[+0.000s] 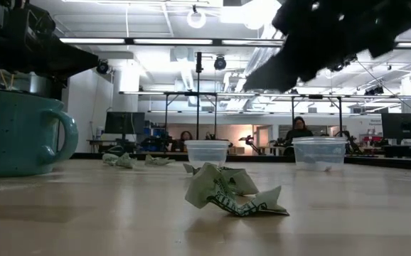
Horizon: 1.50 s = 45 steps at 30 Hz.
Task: Pick and place items into bin
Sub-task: Put the stevia packet into the bottom transparent bin
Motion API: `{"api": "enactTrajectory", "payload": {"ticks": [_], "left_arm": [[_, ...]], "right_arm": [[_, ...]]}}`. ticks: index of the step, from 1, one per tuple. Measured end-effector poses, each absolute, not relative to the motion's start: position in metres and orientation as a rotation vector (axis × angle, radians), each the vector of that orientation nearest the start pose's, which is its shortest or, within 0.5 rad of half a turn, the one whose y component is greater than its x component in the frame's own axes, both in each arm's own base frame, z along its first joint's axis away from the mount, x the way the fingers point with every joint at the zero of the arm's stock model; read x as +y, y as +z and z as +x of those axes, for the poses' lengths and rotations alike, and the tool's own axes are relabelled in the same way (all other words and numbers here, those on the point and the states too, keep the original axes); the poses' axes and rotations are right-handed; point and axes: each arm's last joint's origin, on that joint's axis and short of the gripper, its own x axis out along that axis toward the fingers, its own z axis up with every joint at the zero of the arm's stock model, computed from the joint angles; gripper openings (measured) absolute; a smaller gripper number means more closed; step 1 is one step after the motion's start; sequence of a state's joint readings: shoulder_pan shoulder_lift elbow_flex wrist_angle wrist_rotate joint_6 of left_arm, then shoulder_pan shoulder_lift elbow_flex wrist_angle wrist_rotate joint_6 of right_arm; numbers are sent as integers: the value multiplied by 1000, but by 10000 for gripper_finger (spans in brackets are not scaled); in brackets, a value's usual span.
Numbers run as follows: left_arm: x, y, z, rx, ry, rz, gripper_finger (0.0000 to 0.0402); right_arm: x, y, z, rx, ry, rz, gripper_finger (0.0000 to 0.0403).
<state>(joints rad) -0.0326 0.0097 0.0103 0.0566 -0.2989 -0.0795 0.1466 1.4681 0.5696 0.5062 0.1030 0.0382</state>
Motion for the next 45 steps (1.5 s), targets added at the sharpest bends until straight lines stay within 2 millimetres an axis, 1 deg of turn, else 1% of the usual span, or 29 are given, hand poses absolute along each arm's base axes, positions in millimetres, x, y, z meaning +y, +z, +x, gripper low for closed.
{"api": "enactTrajectory", "payload": {"ticks": [2,6,9,14,17,20,26,28,31,35,40,45], "left_arm": [[6,172,96,-67,274,-87,99],[6,172,96,-65,282,-68,99],[6,172,96,-65,283,-64,99],[6,172,96,-65,283,-64,99],[6,172,96,-65,283,-64,99],[6,172,96,-65,282,-64,99],[6,172,96,-65,282,-66,99],[6,172,96,-66,282,-66,99],[6,172,96,-66,282,-66,99],[6,172,96,-66,282,-66,99],[6,172,96,-65,282,-66,99],[6,172,96,-66,282,-66,99]], "right_arm": [[44,159,287,385,60,-15,197],[57,136,303,392,101,-35,222],[65,126,318,418,121,-42,234],[71,111,342,486,138,-50,236],[73,106,354,537,139,-55,236],[73,100,361,593,133,-62,237],[72,98,364,681,85,-78,236],[71,99,365,685,67,-85,231],[72,99,365,688,78,-84,213],[72,99,365,691,99,-77,171],[73,99,365,689,123,-67,103],[68,100,367,681,114,-26,22]]}}
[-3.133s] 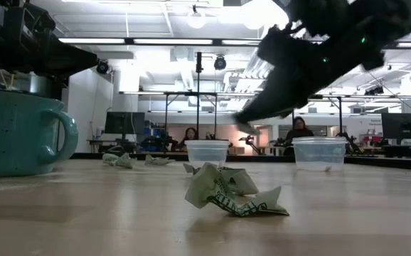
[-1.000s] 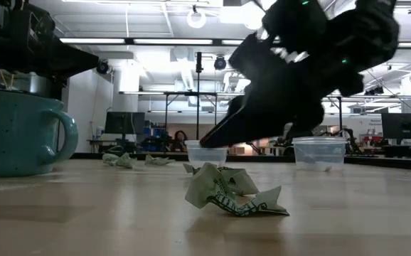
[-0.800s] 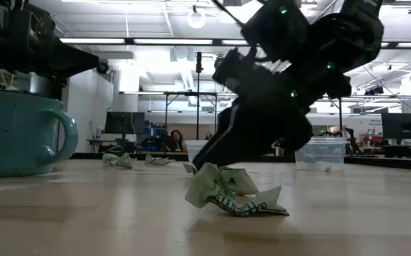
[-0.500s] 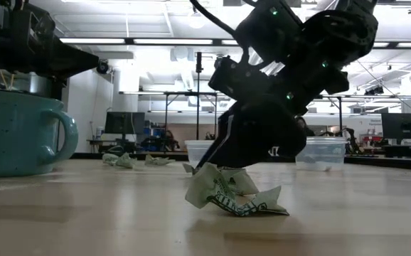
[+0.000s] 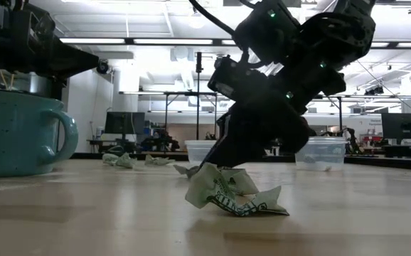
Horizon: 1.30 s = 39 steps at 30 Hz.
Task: Pick and place items into bin
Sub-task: Put the stevia packet into the bottom transparent bin
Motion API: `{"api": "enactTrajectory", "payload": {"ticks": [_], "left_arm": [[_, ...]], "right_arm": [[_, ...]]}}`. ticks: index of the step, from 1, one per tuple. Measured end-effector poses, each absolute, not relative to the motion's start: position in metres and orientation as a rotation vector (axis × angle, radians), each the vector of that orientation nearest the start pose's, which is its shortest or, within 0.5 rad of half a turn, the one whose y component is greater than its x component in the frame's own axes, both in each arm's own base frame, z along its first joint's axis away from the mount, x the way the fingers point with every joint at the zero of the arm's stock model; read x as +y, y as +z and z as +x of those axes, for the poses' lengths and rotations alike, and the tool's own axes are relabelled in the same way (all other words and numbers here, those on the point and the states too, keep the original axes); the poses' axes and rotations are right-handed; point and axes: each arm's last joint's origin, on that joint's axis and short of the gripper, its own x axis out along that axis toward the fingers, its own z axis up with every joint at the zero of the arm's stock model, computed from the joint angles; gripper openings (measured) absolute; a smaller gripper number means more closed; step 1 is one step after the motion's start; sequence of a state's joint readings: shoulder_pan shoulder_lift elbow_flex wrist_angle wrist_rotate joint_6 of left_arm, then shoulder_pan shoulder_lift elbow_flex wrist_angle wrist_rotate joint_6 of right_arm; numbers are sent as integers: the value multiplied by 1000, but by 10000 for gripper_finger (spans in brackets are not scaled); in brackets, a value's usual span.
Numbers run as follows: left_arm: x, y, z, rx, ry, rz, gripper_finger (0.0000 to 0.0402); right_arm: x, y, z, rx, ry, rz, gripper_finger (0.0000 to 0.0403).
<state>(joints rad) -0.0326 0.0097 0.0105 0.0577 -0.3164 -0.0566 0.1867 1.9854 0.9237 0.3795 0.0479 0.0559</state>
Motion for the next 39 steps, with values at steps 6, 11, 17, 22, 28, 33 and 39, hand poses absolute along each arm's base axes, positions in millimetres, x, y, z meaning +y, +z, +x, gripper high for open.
{"api": "enactTrajectory", "payload": {"ticks": [6,11,17,22,28,33,39], "left_arm": [[6,172,96,-66,282,-66,99],[6,172,96,-66,282,-66,99],[6,172,96,-66,282,-66,99],[6,172,96,-66,282,-66,99],[6,172,96,-66,282,-66,99],[6,172,96,-65,282,-64,99],[6,172,96,-66,281,-64,99]], "right_arm": [[59,113,365,658,-77,-16,14],[50,144,345,740,-285,-101,10],[34,182,294,913,-614,-129,5],[29,207,259,975,-679,-44,7],[26,207,242,1092,-616,32,11],[22,203,232,1162,-702,-9,25],[22,203,233,1164,-691,-20,68]]}}
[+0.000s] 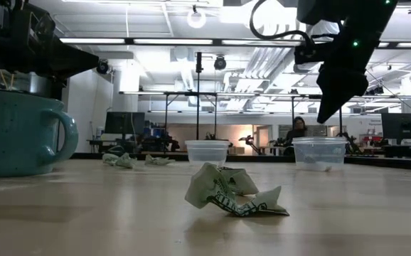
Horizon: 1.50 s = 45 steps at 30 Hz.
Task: Pick and place items into bin
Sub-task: Put the stevia packet into the bottom transparent bin
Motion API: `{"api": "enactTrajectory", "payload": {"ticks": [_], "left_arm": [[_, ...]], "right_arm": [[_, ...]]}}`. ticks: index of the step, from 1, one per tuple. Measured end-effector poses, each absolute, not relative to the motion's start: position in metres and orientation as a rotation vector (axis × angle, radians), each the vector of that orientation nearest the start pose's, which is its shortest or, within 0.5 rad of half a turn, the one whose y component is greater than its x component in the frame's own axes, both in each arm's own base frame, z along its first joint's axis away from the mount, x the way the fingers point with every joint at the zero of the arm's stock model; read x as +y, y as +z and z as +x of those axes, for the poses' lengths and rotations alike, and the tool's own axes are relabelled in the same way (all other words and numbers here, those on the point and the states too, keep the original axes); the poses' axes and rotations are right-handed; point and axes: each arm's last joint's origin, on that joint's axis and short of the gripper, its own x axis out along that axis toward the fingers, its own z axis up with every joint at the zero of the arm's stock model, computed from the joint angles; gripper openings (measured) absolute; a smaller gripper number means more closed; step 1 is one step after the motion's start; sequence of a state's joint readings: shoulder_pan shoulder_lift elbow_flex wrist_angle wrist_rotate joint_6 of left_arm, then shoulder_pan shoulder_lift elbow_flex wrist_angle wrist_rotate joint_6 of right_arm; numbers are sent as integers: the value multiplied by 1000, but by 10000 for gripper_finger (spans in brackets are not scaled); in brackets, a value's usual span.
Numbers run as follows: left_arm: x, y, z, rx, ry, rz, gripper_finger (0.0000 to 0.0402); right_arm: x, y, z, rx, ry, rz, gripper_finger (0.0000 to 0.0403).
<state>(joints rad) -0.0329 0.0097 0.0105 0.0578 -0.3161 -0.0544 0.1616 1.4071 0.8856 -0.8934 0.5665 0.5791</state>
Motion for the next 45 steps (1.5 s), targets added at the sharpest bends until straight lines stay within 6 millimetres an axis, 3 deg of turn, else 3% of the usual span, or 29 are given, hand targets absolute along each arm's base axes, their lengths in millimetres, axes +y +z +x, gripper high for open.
{"api": "enactTrajectory", "payload": {"ticks": [5,8,10,14,17,23,28,33,45], "left_arm": [[6,172,96,-65,282,-64,99],[6,172,96,-65,282,-64,99],[6,172,96,-65,282,-64,99],[6,172,96,-65,282,-64,99],[6,172,96,-65,287,-63,99],[6,172,96,-65,290,-62,99],[6,172,96,-59,293,-14,99],[6,172,96,-56,295,3,99],[6,172,96,-51,301,33,99]], "right_arm": [[22,204,235,1130,-716,-36,129],[24,208,249,999,-662,-6,162],[33,215,267,873,-495,10,180],[62,220,290,608,20,-41,198],[77,212,294,483,185,-59,199],[100,167,305,520,193,-24,206],[123,140,322,552,185,-47,232],[140,131,332,614,189,-15,250],[149,118,330,694,112,182,253]]}}
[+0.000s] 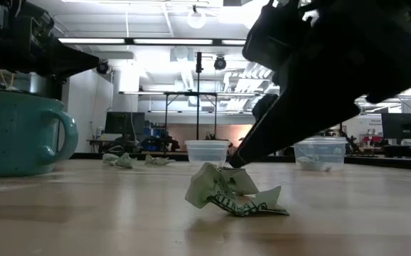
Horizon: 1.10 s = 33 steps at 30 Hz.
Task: Pick and place items into bin
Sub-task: Put the stevia packet into the bottom transparent bin
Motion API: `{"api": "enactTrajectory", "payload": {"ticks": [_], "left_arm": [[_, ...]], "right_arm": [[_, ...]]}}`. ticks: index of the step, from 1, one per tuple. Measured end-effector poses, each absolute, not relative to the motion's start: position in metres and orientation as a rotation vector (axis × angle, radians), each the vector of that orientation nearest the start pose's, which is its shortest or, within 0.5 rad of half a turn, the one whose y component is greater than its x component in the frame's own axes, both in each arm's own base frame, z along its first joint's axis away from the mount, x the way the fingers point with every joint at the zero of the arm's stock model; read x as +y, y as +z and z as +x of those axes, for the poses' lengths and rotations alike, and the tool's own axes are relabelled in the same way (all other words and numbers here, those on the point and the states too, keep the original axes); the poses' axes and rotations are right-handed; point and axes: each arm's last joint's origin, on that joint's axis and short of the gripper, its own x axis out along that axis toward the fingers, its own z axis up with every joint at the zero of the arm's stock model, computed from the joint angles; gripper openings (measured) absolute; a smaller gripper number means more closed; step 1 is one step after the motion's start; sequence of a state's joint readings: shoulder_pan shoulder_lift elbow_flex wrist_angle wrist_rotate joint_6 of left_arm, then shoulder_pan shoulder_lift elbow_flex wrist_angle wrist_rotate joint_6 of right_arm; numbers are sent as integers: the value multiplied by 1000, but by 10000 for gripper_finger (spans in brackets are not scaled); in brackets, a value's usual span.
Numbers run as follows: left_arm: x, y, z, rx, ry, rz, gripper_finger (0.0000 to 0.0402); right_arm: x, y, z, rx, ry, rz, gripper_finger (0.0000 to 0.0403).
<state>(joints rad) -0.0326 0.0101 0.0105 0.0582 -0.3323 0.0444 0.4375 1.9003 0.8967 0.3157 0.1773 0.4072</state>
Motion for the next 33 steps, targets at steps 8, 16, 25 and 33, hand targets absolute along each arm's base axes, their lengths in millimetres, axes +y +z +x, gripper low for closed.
{"api": "enactTrajectory", "payload": {"ticks": [8,16,25,33], "left_arm": [[6,172,96,-51,301,33,99],[6,172,96,-50,301,33,99],[6,172,96,-50,301,34,99],[6,172,96,-50,301,35,99]], "right_arm": [[159,119,325,655,-2,236,253],[173,105,322,613,-47,199,252],[175,84,327,586,-45,206,252],[175,83,328,569,-53,202,223]]}}
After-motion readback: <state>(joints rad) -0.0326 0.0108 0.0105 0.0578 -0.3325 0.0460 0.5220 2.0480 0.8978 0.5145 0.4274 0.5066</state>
